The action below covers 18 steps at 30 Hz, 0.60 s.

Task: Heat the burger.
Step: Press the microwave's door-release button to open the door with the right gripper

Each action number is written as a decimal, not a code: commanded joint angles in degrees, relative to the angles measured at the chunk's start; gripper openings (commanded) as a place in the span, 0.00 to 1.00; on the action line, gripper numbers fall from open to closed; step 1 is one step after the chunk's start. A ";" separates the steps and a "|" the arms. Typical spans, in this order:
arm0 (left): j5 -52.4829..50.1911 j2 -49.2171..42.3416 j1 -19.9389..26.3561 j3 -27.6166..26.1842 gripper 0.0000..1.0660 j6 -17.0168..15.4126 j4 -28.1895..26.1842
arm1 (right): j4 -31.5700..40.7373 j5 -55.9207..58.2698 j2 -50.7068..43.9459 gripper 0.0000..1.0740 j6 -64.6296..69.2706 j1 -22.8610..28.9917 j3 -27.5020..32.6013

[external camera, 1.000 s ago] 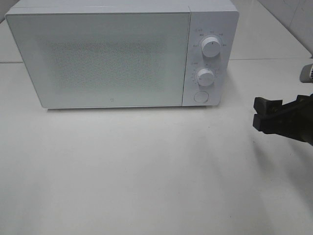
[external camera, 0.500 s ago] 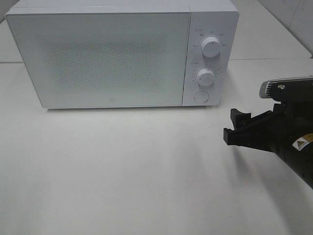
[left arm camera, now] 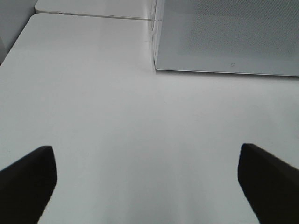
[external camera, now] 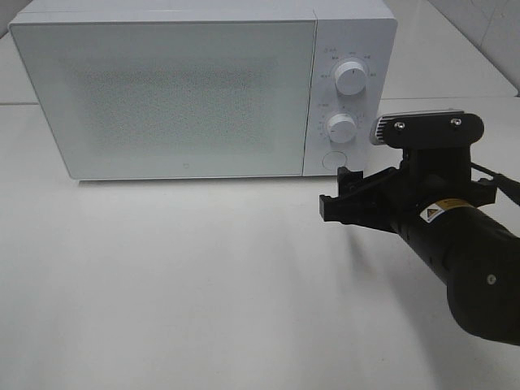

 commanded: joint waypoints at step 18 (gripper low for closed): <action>-0.63 -0.97 -0.34 0.06 0.92 0.00 0.06 | -0.17 2.35 0.80 0.59 36.44 0.11 -1.26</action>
